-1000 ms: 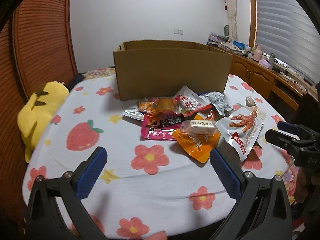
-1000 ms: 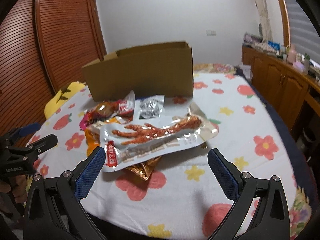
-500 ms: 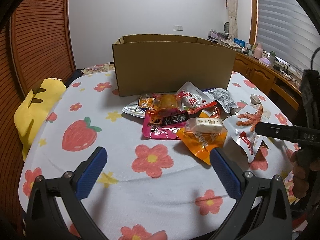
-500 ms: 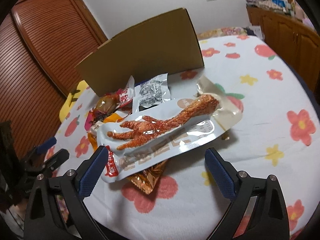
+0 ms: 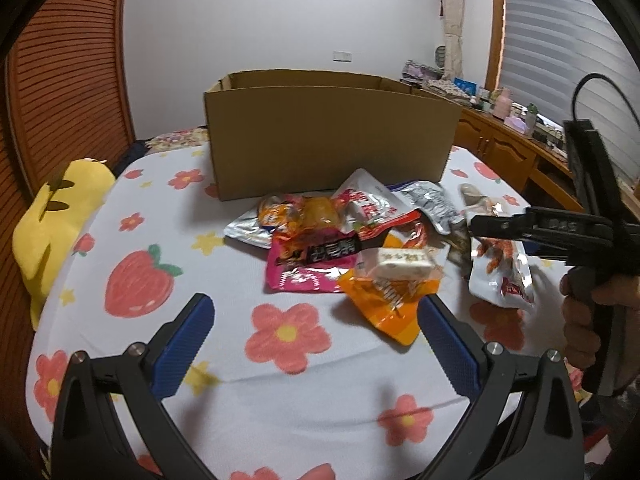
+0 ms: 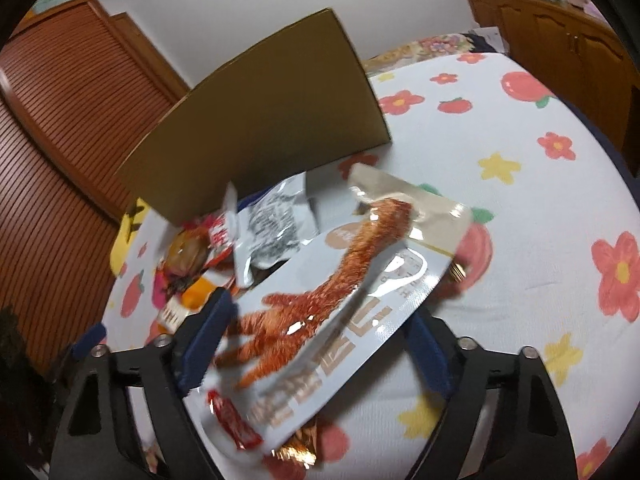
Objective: Organize snacks
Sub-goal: 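Grasp the white cake bar with the left tool while the right tool grasps the chicken-feet pack, then carry the cake bar and chicken-feet pack over the box and release both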
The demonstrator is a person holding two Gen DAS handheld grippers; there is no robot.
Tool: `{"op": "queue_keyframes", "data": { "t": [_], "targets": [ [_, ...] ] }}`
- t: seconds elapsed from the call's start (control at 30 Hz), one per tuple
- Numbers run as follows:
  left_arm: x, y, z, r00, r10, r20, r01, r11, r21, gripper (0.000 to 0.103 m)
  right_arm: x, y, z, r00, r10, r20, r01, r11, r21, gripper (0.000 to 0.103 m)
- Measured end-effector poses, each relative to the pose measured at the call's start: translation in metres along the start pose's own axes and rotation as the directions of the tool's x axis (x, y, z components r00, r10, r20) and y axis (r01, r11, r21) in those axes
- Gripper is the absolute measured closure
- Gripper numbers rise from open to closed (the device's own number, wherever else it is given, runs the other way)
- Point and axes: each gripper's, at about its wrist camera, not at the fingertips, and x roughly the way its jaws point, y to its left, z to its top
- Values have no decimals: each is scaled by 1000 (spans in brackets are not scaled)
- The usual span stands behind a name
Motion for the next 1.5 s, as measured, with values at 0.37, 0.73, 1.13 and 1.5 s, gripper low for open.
{"op": "queue_keyframes", "data": {
  "t": [0.37,0.73,1.13,1.5],
  "targets": [
    [17,-23,21,995,-91,-36,94,993,73,8,-2,-17,10,999,-40,2,40,999,-3,78],
    [45,-41,29,981,-164,-103,171,984,57,19,-32,-20,13,996,18,89,-16,1000,-20,82],
    [68,-50,27,982,-111,-154,128,987,102,37,-58,4,-1,988,8,153,12,991,-130,82],
    [57,-36,19,983,-141,-114,148,987,57,52,-61,13,-4,987,11,158,16,985,-173,82]
  ]
}}
